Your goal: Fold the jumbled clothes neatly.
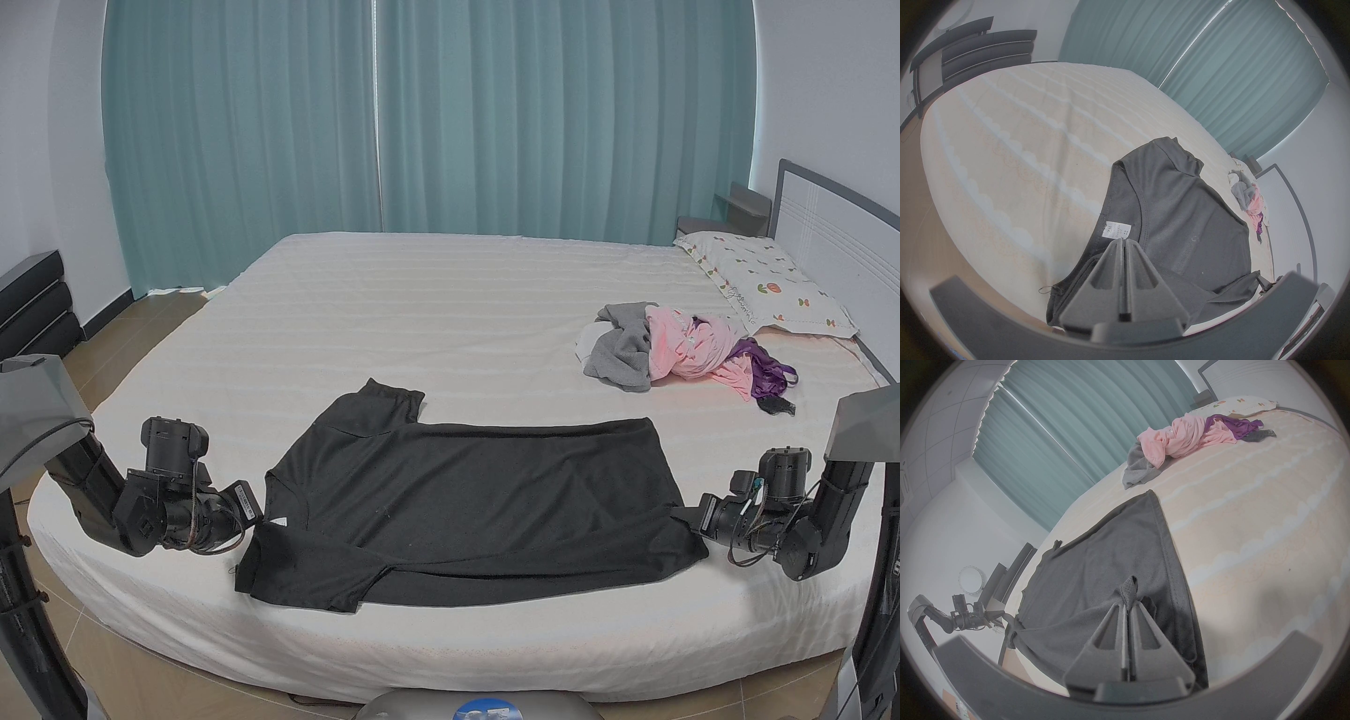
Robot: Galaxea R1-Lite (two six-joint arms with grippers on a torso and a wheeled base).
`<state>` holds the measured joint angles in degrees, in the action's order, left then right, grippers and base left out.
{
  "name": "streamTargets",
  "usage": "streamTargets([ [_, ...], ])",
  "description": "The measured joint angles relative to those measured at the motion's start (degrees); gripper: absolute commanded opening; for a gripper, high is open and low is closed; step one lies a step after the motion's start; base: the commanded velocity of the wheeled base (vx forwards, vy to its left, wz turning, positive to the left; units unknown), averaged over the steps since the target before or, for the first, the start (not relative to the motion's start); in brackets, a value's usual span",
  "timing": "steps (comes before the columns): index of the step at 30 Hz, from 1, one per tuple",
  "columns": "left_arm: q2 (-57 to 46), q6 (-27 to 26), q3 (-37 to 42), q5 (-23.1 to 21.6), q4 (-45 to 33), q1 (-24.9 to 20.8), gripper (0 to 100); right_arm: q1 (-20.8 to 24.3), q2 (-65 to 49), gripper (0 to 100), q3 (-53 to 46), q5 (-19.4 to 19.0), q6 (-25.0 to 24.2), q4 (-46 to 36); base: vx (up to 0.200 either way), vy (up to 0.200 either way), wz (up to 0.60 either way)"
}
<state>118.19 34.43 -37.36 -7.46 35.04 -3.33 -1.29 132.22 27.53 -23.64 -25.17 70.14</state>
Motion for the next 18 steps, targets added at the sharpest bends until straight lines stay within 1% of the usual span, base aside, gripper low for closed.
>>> streamTargets([
  [3,-0.79,0.20,0.38,0.00,0.00,0.00,0,-0.24,-1.68,0,-0.85,-0.15,-0.37,0.06,0.000,0.000,0.00],
  [9,-2.32,2.94,0.54,0.22,0.02,0.11,0,-0.99,-4.63,0,-2.32,-0.23,-0.57,0.09,0.000,0.000,0.00],
  [18,-5.38,3.51,2.12,0.18,0.00,0.77,0,-2.72,-6.84,0,-5.05,-0.39,-0.57,0.69,0.000,0.000,0.00],
])
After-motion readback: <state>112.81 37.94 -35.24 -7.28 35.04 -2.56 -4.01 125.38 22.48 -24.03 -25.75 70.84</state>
